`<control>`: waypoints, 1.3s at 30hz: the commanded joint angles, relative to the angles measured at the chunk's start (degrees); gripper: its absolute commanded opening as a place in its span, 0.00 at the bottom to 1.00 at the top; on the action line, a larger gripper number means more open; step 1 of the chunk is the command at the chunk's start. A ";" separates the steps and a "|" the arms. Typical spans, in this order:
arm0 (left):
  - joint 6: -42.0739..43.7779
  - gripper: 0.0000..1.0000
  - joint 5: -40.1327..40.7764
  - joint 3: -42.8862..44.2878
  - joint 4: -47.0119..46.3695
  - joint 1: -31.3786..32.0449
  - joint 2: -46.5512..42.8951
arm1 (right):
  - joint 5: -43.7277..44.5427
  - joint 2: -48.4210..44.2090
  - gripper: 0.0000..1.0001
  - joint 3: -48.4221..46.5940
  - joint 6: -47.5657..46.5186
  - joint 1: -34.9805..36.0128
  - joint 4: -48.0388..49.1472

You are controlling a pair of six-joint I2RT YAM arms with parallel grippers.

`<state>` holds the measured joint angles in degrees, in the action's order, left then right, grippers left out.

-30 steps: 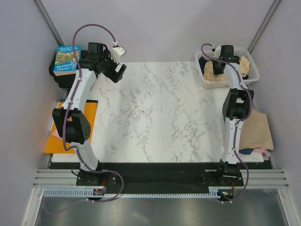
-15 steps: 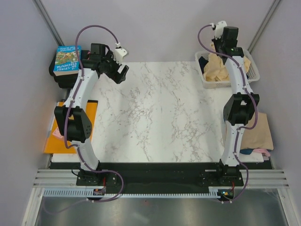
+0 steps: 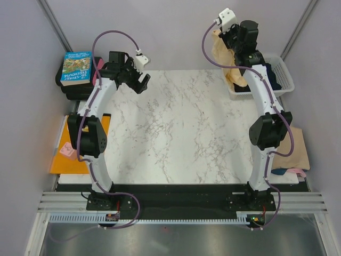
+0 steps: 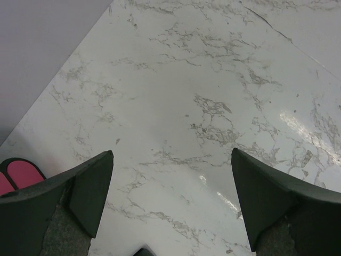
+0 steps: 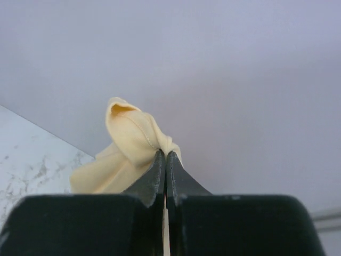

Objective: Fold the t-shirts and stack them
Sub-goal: Grab crumpled tshirt from bin with the right arm, then move the tshirt to the center of the board

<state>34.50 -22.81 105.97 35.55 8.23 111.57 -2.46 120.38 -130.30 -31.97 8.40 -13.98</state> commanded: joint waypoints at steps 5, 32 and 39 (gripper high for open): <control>-2.68 0.95 2.76 -0.68 -9.88 0.30 3.57 | -20.37 -9.10 0.00 -1.45 -3.10 4.95 13.53; -5.94 0.78 18.06 -10.08 -26.23 0.30 -1.61 | -29.37 -32.67 0.85 57.01 -35.19 5.31 6.16; 7.31 0.83 9.90 -21.13 -24.92 0.30 -7.94 | -34.55 -32.31 0.86 45.94 -54.84 6.79 -27.72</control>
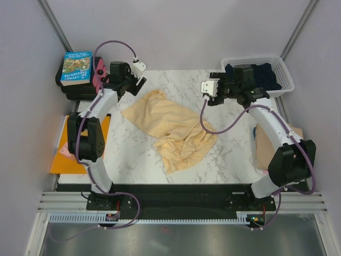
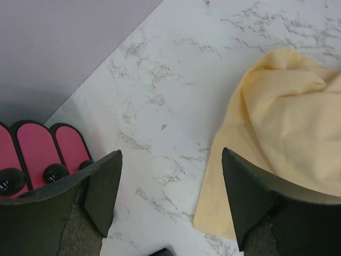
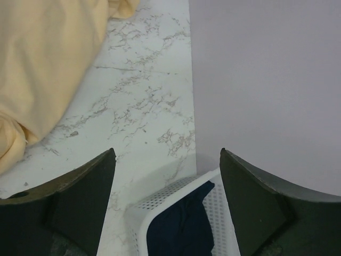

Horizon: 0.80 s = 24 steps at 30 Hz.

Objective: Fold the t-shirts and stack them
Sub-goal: Move the tshirt to the center of the board, then flatten out the tshirt

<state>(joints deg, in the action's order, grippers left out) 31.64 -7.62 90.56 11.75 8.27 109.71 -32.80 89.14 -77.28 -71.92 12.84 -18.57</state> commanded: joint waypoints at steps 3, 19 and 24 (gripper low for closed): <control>21.24 0.84 -7.66 -13.70 -1.29 0.25 -10.03 | -4.73 -0.38 0.86 -6.75 -17.02 5.52 -34.32; 34.81 0.89 -0.04 -29.40 -11.49 -0.80 -16.02 | -7.63 11.66 0.83 -4.64 -16.85 17.03 -42.61; 33.23 0.89 2.43 -27.64 -11.57 -1.24 -14.88 | -7.29 13.86 0.78 -4.29 -15.19 18.97 -40.50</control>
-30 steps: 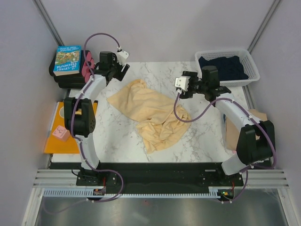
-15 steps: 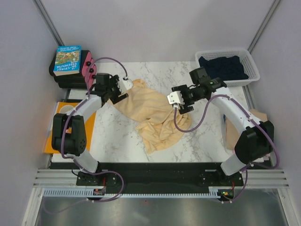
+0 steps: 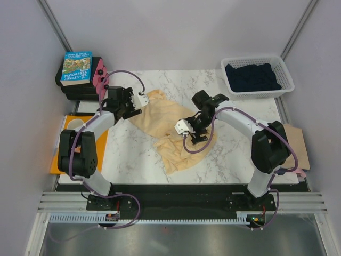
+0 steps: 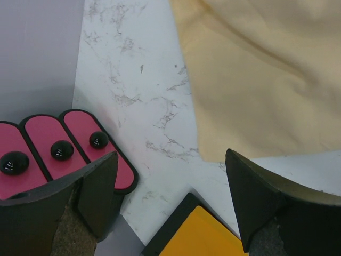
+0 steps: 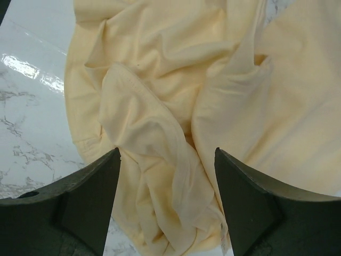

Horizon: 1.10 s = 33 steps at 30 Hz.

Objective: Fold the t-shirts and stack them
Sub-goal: Flatten out the tshirt

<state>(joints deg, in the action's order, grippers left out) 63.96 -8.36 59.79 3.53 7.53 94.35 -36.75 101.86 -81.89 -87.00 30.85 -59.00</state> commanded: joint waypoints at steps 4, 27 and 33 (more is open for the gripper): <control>-1.64 0.89 3.35 3.93 -3.35 -0.50 1.02 | -0.52 2.46 0.66 0.85 4.90 1.23 6.33; -5.60 0.89 0.98 9.20 -3.27 -0.41 7.52 | 23.65 0.52 0.00 -2.05 2.11 -9.74 34.63; -6.92 0.89 1.59 12.98 -3.18 -0.06 9.89 | 25.15 5.97 0.00 -2.14 -3.25 -14.58 52.09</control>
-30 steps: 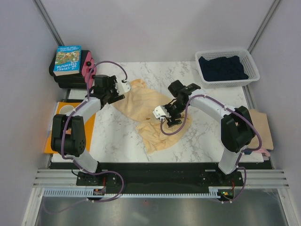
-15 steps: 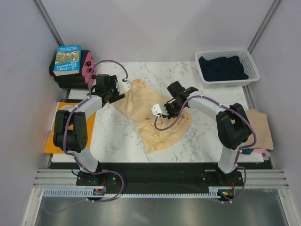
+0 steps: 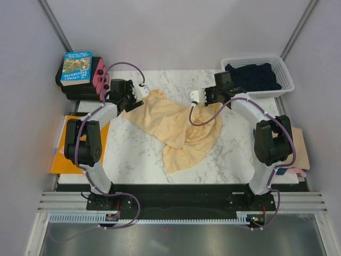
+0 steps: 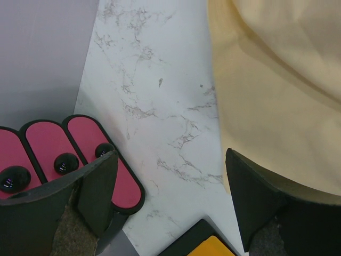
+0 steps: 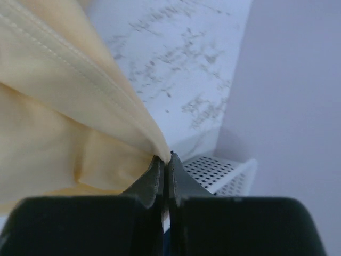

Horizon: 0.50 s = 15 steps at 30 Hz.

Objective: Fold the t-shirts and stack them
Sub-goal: Flatten out the tshirt

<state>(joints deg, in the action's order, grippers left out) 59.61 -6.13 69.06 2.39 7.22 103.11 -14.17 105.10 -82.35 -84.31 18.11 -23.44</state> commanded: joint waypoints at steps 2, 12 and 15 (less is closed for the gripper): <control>-2.66 0.89 -0.64 4.42 -1.95 0.25 1.39 | 3.01 4.84 0.00 -0.10 -7.00 -2.29 22.97; -5.38 0.88 4.19 6.44 -2.22 0.77 3.50 | 13.82 16.81 0.63 -9.66 -2.19 -2.73 38.76; -6.61 0.88 7.26 5.92 -2.22 0.86 3.59 | 9.81 13.05 0.70 -14.24 7.47 -2.73 26.19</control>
<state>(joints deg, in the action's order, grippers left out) 57.04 -3.07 73.45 2.00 7.73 106.10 -4.01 123.28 -88.75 -87.05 15.35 10.00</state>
